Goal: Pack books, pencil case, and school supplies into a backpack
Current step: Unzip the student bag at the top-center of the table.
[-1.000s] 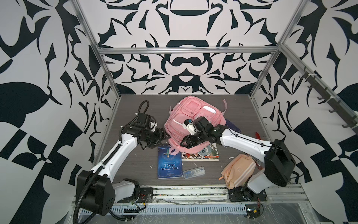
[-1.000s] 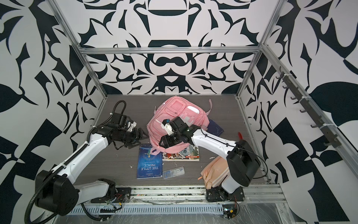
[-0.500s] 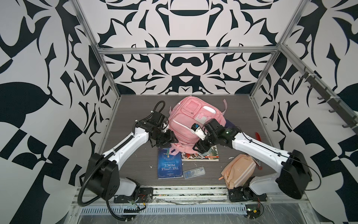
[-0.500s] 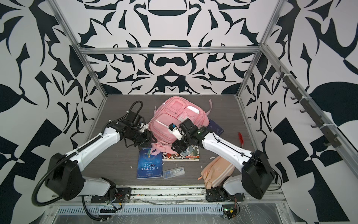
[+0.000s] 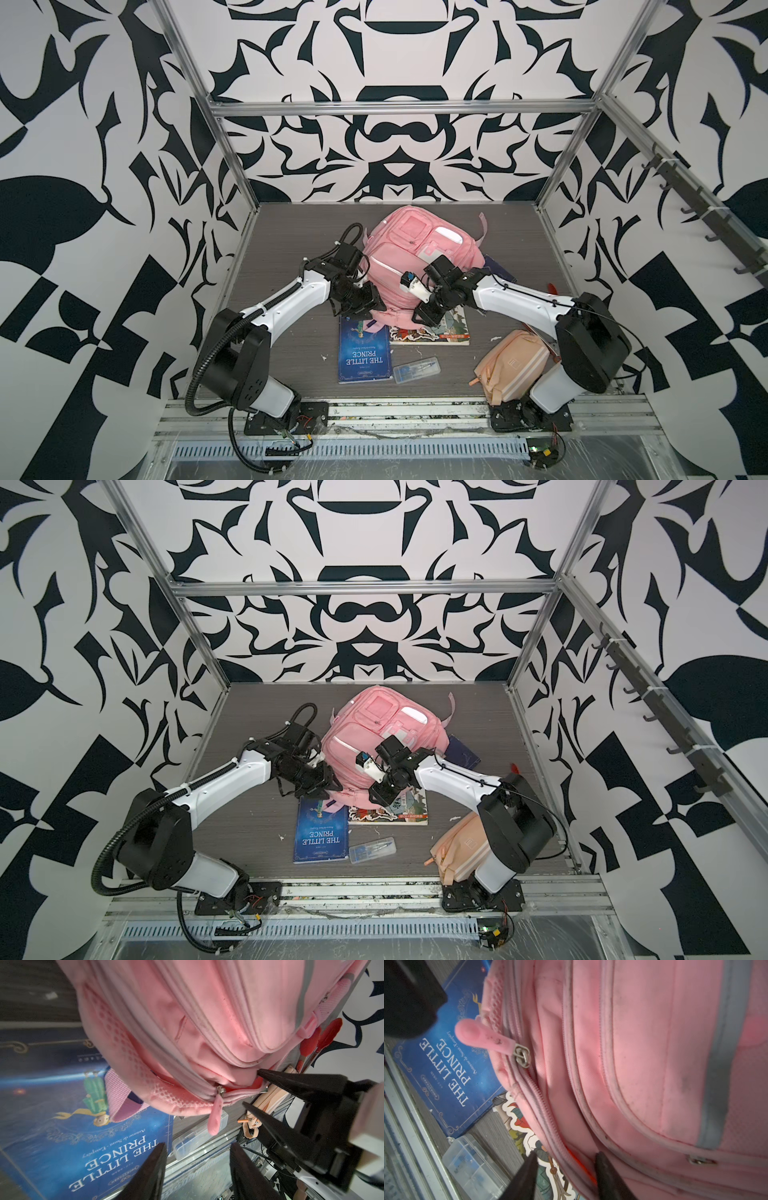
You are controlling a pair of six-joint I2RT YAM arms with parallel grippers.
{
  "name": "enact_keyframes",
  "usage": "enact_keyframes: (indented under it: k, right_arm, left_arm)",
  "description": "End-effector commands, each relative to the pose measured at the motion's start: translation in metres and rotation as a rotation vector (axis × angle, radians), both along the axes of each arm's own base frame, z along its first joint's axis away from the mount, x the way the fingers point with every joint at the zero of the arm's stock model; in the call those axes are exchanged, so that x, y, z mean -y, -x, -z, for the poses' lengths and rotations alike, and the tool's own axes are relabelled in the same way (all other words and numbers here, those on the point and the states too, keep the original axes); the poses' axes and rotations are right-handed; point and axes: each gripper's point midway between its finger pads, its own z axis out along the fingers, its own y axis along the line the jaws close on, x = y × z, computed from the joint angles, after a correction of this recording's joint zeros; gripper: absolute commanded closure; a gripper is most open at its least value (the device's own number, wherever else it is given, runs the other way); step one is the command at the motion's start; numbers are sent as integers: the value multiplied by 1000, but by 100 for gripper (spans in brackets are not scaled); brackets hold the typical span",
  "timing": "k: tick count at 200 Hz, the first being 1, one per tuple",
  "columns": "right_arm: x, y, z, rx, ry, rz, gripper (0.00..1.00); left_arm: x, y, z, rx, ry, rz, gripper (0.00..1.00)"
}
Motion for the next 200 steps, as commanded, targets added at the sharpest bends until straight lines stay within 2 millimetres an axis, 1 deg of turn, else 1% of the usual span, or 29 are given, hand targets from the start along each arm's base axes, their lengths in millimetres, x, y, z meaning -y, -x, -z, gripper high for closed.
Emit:
enact_keyframes:
  k: [1,12,23,53,71,91,111,132,156,185,200]
  right_arm:
    - [-12,-6,-19,24,-57,-18,66]
    - [-12,-6,-18,20,-56,-19,71]
    - [-12,-4,-18,15,-58,-20,74]
    - [-11,-1,-17,8,-58,-25,77]
    - [-11,0,-16,6,-57,-27,80]
    - [-11,1,-15,5,-55,-30,86]
    - [-10,1,-15,9,-51,-32,93]
    - [-9,2,-16,14,-48,-34,99]
    - [-7,3,-17,18,-46,-35,100]
    - [-5,5,-15,21,-43,-35,100]
    - [-5,4,-15,23,-41,-37,100]
  left_arm:
    - [8,2,8,-27,-6,-33,49]
    - [10,1,12,-34,1,-51,52]
    - [13,-3,11,-31,13,-67,55]
    - [19,-7,10,-29,23,-70,57]
    - [20,-10,13,-33,16,-75,62]
    - [23,-16,12,-29,21,-87,64]
    - [25,-19,12,-31,21,-93,73]
    - [28,-21,8,-29,37,-96,76]
    - [31,-23,1,-29,49,-93,74]
    - [32,-24,1,-42,46,-97,62]
    - [32,-25,4,-53,40,-104,63]
